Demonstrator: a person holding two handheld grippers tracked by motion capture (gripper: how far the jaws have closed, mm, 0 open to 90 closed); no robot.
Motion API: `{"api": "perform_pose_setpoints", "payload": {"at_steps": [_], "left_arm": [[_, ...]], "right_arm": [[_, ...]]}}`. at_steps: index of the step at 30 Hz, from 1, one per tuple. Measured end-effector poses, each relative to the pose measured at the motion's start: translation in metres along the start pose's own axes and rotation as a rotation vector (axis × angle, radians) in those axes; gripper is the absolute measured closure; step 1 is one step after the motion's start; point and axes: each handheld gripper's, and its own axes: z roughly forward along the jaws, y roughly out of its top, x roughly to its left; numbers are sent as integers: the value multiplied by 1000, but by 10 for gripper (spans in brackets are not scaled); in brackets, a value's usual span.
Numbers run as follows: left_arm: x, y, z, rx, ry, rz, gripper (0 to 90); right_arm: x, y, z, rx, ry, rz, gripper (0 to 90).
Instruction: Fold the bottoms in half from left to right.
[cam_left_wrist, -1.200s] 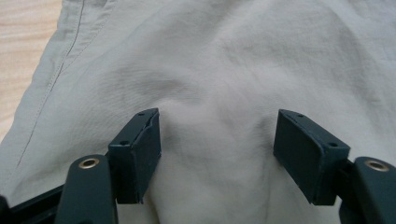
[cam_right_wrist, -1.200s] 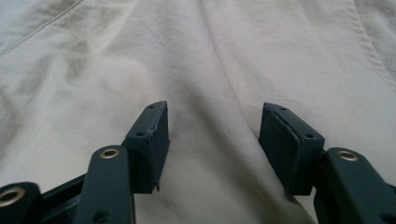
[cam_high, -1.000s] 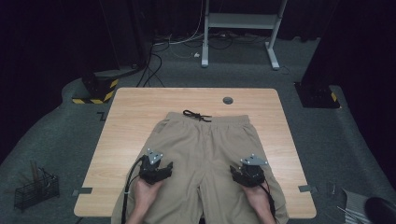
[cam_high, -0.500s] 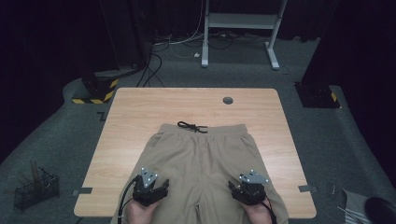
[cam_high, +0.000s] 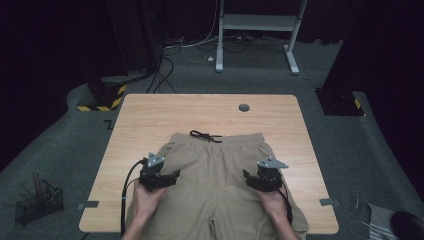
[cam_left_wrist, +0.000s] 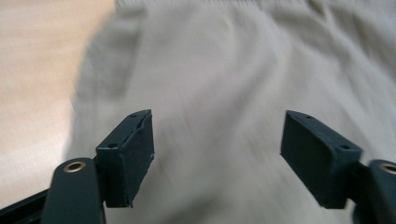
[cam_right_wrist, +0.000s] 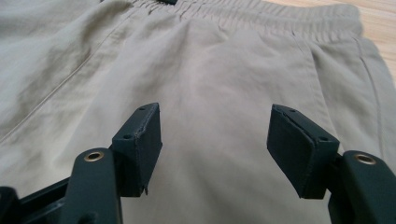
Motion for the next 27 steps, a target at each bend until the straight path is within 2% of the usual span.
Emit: {"api": "perform_pose_setpoints", "payload": {"at_steps": [3, 5, 6, 8, 9, 11, 14, 17, 19, 23, 25, 27], "left_arm": [[12, 15, 10, 17, 12, 8, 269], [15, 17, 12, 10, 7, 1, 266], [23, 22, 16, 7, -11, -20, 265], [26, 25, 19, 5, -7, -18, 266], [32, 28, 24, -5, -20, -54, 278], [36, 33, 30, 5, -24, -60, 268], [39, 39, 37, 9, -5, -64, 276], [47, 50, 52, 28, 11, -74, 274], [49, 52, 60, 47, 23, -80, 277], [50, 49, 68, 55, 13, -77, 302], [51, 45, 78, 93, 9, -70, 325], [50, 43, 81, 109, -10, -59, 401]], "right_arm": [[-2, 7, 9, 11, -4, -26, 357], [-3, 8, 15, 17, -2, -20, 368], [-4, 8, 18, 19, 1, -20, 373], [-6, 8, 26, 31, -1, -14, 384], [-7, 8, 29, 40, 2, -7, 393], [-7, 7, 33, 57, 18, 1, 418], [-7, 5, 36, 60, 14, -8, 437], [-3, 2, 36, 51, -6, -55, 447], [-1, 0, 35, 45, -15, -58, 449], [0, -2, 33, 43, -14, -61, 451], [1, -2, 33, 43, -15, -61, 451], [1, -3, 32, 43, -15, -62, 450]]}}
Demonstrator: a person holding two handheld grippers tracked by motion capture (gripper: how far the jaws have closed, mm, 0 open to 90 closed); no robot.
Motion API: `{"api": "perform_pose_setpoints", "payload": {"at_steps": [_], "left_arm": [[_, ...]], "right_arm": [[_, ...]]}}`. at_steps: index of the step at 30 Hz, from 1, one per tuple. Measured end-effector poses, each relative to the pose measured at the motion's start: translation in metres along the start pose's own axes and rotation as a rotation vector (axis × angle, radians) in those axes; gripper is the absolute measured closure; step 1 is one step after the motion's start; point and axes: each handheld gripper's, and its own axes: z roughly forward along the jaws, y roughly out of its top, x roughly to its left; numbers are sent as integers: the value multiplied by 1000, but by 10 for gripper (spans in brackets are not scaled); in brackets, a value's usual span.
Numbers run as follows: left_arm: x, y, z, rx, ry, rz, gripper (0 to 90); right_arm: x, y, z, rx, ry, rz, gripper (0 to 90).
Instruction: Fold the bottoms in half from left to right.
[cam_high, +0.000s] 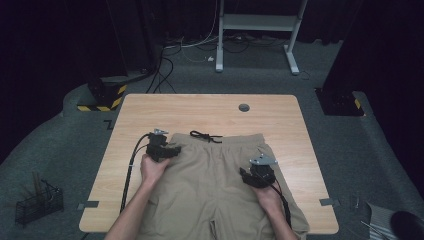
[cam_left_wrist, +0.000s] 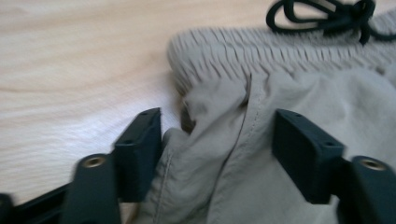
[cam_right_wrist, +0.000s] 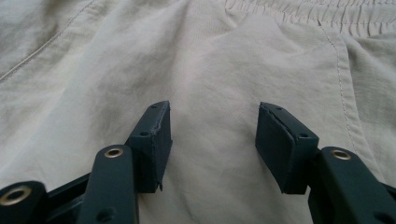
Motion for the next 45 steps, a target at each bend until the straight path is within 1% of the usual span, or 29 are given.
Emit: {"api": "perform_pose_setpoints", "payload": {"at_steps": [2, 3, 4, 5, 6, 8, 10, 11, 12, 15, 16, 17, 18, 19, 20, 23, 24, 25, 27, 28, 29, 31, 32, 33, 34, 36, 39, 43, 45], "left_arm": [[-3, -4, -1, -10, 5, 21, 542], [-3, -4, -1, -10, 5, 21, 595], [-4, -6, -2, -17, -2, 37, 640], [-4, -6, -2, -17, -2, 37, 676], [-5, -10, -5, -14, -18, 59, 721], [-6, -13, -7, -11, -31, 62, 805], [-12, -24, -16, 5, -59, 78, 841], [-12, -24, -16, 5, -59, 78, 849], [-14, -31, -23, 17, -74, 86, 855], [-15, -36, -31, 25, -84, 96, 862], [-15, -39, -40, 7, -103, 86, 865], [-15, -39, -40, 7, -103, 86, 866], [-15, -38, -49, -28, -130, 75, 867], [-15, -38, -49, -28, -130, 75, 867], [-15, -36, -58, -60, -143, 74, 867], [-17, -32, -66, -82, -152, 77, 867], [-17, -32, -66, -82, -152, 77, 867], [-18, -31, -68, -94, -159, 75, 867], [-18, -31, -68, -95, -164, 67, 867], [-18, -31, -68, -95, -164, 67, 867], [-16, -31, -68, -94, -166, 69, 867], [-16, -30, -68, -98, -178, 50, 867], [-14, -30, -69, -100, -180, 51, 867], [-14, -30, -69, -100, -180, 51, 867], [-12, -29, -70, -105, -192, 31, 868], [-10, -28, -71, -105, -191, 29, 868], [-10, -23, -72, -108, -197, 28, 868], [-11, -13, -76, -127, -217, 26, 869], [-11, -8, -79, -138, -214, 33, 869]], "right_arm": [[0, 0, 0, -1, 1, 1, 451], [1, -1, -1, 1, -1, 1, 451], [1, -1, -1, 1, -3, -1, 451], [1, -1, -1, 1, -3, -1, 451], [3, -2, -2, 0, -8, 0, 454], [5, -3, -4, -1, -11, 2, 458], [9, -6, -6, -3, -16, 5, 470], [9, -6, -6, -3, -16, 5, 470], [16, -10, -11, -5, -12, -7, 486], [21, -13, -15, -4, 1, -17, 485], [25, -15, -20, 8, 17, -27, 484], [25, -15, -20, 8, 17, -27, 484], [25, -12, -20, 35, 6, -27, 446], [25, -12, -20, 35, 6, -27, 446], [26, -7, -19, 33, -3, -20, 438], [30, 5, -20, -22, 6, -21, 442], [30, 5, -20, -22, 6, -21, 442], [37, 14, -18, -45, 27, -37, 444], [43, 21, -12, -42, 54, -56, 457], [43, 21, -12, -42, 54, -56, 457], [52, 26, -3, -31, 85, -89, 474], [58, 29, 3, -19, 110, -102, 480], [61, 29, 7, -14, 124, -111, 482], [61, 29, 7, -14, 124, -111, 482], [67, 29, 14, -3, 140, -137, 481], [71, 28, 19, 13, 143, -158, 478], [72, 27, 23, 30, 145, -163, 471], [74, 28, 26, 19, 152, -144, 450], [76, 30, 28, 17, 158, -150, 449]]}}
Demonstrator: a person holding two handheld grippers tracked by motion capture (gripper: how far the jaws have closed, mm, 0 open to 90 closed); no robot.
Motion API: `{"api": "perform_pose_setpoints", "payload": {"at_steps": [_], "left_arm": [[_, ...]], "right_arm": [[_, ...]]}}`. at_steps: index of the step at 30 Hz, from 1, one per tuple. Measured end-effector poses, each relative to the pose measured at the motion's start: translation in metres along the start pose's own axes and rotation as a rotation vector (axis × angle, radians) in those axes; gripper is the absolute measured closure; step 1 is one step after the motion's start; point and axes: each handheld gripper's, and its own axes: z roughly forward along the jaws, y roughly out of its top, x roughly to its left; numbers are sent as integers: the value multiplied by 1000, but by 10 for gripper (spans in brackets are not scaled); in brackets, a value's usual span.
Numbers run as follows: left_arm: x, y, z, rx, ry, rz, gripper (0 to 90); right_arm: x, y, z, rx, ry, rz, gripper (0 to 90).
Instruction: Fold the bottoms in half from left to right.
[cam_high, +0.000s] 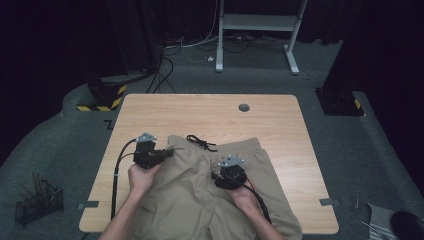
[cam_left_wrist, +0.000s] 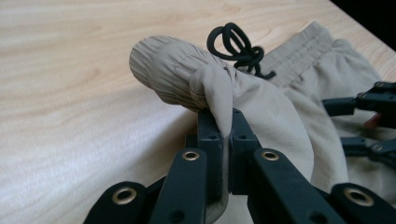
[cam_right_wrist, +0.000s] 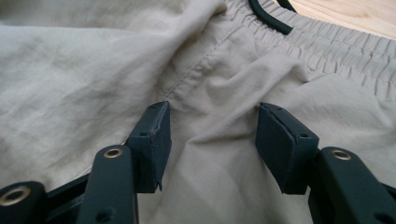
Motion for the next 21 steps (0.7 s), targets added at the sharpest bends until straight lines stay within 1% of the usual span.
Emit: {"api": "perform_pose_setpoints", "payload": {"at_steps": [1, 2, 3, 4, 6, 10, 11, 13, 14, 16, 18, 21], "left_arm": [[1, 2, -1, -8, -3, -5, 869], [2, 3, -2, -18, -13, -20, 869], [2, 3, -2, -18, -13, -20, 869], [6, 5, -3, -13, -23, -40, 869], [9, 8, -6, -6, -10, -35, 869], [11, 11, -8, -15, -14, -40, 869], [10, 14, -8, -21, -10, -33, 869], [12, 15, -8, -37, -32, -61, 869], [13, 16, -7, -37, -36, -65, 869], [12, 20, -7, -39, -29, -57, 869], [10, 24, -6, -38, -18, -35, 869], [9, 28, -5, -33, -8, -21, 869]], "right_arm": [[1, 1, 2, -3, 2, -5, 449], [1, 3, 3, -5, 5, -11, 449], [1, 3, 3, -5, 5, -11, 449], [3, 6, 7, -6, 9, -12, 449], [4, 8, 9, -6, 12, -13, 449], [7, 10, 13, -14, 6, -5, 448], [9, 13, 16, -17, 2, -2, 448], [10, 15, 19, -21, -2, 0, 448], [11, 17, 20, -21, -4, 3, 448], [12, 20, 23, -21, -3, 2, 448], [12, 23, 27, -21, -6, 8, 448], [12, 26, 29, -6, -5, 20, 452]]}}
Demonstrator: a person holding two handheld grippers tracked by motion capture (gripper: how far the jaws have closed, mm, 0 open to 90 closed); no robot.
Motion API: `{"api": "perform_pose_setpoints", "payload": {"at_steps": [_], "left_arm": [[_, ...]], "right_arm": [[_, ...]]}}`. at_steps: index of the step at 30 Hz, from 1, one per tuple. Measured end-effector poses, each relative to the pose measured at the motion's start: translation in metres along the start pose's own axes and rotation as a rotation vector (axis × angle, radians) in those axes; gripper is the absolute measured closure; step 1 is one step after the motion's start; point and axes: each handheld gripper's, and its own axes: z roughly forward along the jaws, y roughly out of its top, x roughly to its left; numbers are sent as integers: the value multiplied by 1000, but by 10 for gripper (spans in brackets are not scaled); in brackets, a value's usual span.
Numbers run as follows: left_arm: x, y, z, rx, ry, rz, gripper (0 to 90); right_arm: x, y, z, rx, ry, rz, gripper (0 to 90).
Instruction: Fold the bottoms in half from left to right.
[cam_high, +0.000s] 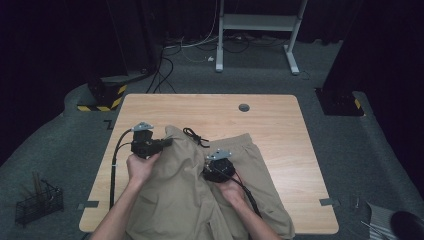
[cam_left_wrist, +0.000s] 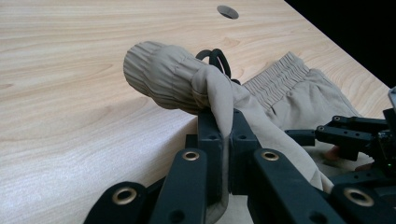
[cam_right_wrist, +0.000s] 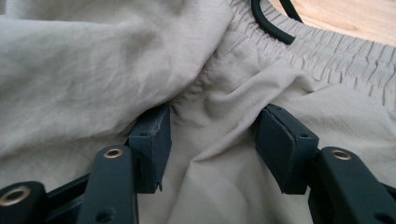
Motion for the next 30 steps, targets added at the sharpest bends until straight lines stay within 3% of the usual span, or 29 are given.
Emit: {"api": "perform_pose_setpoints", "payload": {"at_steps": [2, 5, 9, 12, 17, 25, 28, 30], "left_arm": [[3, -1, 0, 3, 6, 0, 869], [8, -3, 0, 5, -3, -22, 869], [10, -1, 1, 10, -10, -24, 868], [9, 4, 2, 5, -8, -19, 868], [10, 12, 4, -6, -13, -16, 868], [6, 39, 17, -8, -3, 20, 868], [5, 45, 21, -11, 6, 25, 867], [5, 46, 21, -18, 4, 24, 866]], "right_arm": [[-1, 1, -4, 5, 17, 17, 490], [-1, 1, -21, -52, 43, 23, 551], [8, 7, -32, -80, 99, -26, 567], [16, 8, -19, -41, 109, -62, 548], [17, 4, 1, -6, 89, -38, 524], [21, 19, 21, -21, 43, -28, 533], [17, 23, 24, -30, 60, -1, 520], [12, 24, 16, -48, 81, 29, 498]]}}
